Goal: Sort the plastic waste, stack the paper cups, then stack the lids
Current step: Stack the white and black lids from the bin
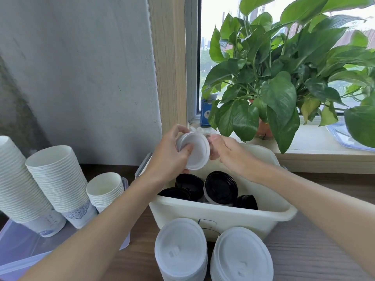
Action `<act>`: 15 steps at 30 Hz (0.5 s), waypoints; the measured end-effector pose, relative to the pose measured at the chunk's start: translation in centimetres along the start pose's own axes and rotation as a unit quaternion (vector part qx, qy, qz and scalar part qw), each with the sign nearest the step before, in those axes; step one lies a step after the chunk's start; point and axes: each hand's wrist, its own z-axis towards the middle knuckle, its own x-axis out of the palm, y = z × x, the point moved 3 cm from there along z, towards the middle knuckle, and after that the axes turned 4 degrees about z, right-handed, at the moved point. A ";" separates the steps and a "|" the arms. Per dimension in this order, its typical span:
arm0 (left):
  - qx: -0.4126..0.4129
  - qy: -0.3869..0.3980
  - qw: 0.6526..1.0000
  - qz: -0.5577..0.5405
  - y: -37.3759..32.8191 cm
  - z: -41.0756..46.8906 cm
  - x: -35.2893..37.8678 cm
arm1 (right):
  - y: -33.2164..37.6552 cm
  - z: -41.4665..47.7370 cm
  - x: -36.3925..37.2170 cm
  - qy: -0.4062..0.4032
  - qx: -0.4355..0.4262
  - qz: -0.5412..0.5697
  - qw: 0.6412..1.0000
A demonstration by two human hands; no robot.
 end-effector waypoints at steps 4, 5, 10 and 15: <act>-0.026 -0.033 0.999 0.020 0.4 0.4 -0.4 | -2.1 -1.3 -0.7 0.144 0.090 -0.188 0.967; -0.029 -0.037 0.999 0.024 0.4 0.4 -0.4 | -2.7 -1.6 -0.7 0.173 0.100 -0.211 0.957; -0.036 -0.034 0.998 0.034 0.3 0.3 -0.2 | -4.0 -1.3 0.0 0.205 0.083 -0.289 0.932; -0.043 -0.039 0.997 0.048 0.2 0.3 -0.3 | -3.6 -1.1 0.1 0.191 0.066 -0.206 0.957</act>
